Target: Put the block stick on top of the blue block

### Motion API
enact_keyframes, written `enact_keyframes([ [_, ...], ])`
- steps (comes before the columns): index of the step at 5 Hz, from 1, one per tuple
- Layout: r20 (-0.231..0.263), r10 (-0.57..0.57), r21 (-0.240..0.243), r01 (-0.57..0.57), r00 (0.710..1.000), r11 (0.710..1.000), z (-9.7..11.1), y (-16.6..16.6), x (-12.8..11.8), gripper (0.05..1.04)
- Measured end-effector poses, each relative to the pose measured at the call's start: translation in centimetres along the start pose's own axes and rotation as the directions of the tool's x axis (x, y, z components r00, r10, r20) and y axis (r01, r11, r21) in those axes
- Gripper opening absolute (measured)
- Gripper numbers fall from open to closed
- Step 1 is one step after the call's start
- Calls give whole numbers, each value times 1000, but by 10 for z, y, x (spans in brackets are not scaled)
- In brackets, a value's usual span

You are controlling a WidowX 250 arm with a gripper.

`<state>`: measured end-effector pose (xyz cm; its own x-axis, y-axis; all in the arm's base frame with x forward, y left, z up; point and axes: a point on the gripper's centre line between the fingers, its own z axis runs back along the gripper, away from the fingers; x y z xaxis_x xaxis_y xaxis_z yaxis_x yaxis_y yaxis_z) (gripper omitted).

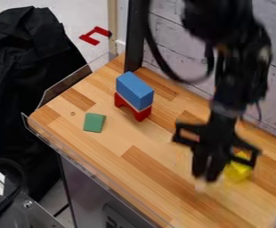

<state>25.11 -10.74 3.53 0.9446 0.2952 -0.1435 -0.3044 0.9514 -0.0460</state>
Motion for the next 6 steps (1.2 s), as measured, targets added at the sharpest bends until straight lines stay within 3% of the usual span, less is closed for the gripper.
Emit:
enact_keyframes([
  [1, 33, 229, -18, -228, 973, 973, 36, 7, 18, 126],
  [2, -9, 394, -75, -394, 919, 916, 46, 21, 38, 126],
  [3, -56, 549, -91, -552, 834, 829, 45, 37, 57, 126],
  [4, -55, 636, -95, -638, 769, 764, 48, 54, 70, 126],
  [5, -67, 687, -113, -689, 724, 715, 51, 69, 77, 126],
  [6, -69, 711, -119, -714, 699, 690, 54, 78, 81, 126],
])
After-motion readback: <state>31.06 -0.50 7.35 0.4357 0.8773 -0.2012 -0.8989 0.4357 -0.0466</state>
